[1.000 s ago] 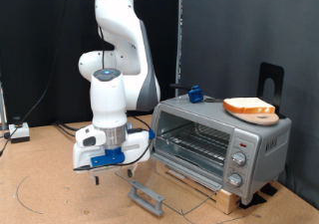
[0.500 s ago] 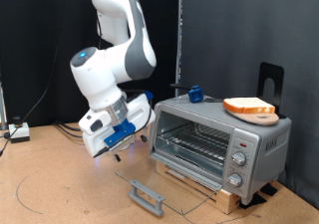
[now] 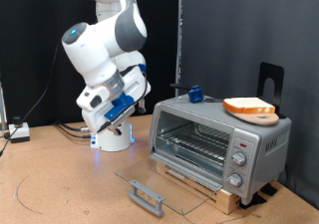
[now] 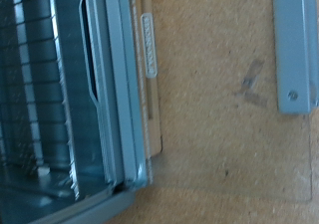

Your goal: Make a piece of toast with the oven

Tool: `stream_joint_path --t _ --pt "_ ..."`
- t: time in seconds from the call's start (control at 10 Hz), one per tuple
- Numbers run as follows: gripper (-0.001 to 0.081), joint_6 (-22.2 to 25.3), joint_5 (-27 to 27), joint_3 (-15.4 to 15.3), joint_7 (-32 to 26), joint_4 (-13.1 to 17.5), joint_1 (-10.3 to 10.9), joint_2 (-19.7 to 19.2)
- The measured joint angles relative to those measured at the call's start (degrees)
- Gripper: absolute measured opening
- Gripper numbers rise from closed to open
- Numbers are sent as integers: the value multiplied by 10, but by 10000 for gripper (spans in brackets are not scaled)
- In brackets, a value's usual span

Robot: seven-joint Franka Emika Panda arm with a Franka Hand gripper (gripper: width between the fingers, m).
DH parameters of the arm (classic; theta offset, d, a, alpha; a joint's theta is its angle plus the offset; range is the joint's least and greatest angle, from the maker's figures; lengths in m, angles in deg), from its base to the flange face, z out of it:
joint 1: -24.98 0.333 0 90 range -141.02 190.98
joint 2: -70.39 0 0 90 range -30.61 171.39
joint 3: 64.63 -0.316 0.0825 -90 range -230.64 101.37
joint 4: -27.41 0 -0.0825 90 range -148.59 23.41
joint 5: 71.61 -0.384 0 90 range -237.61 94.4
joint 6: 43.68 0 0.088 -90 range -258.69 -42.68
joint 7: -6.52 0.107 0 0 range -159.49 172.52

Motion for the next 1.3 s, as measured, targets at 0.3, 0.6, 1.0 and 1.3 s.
stream_joint_path --t 0.3,0.6,1.0,1.3 --pt "809 10 -9 -1 -19 -7 2 22" --pt "809 48 -80 -1 -149 -10 26 63" --pt "809 103 -102 -8 -227 -18 48 138" --pt "809 98 -110 -14 -240 -31 51 161"
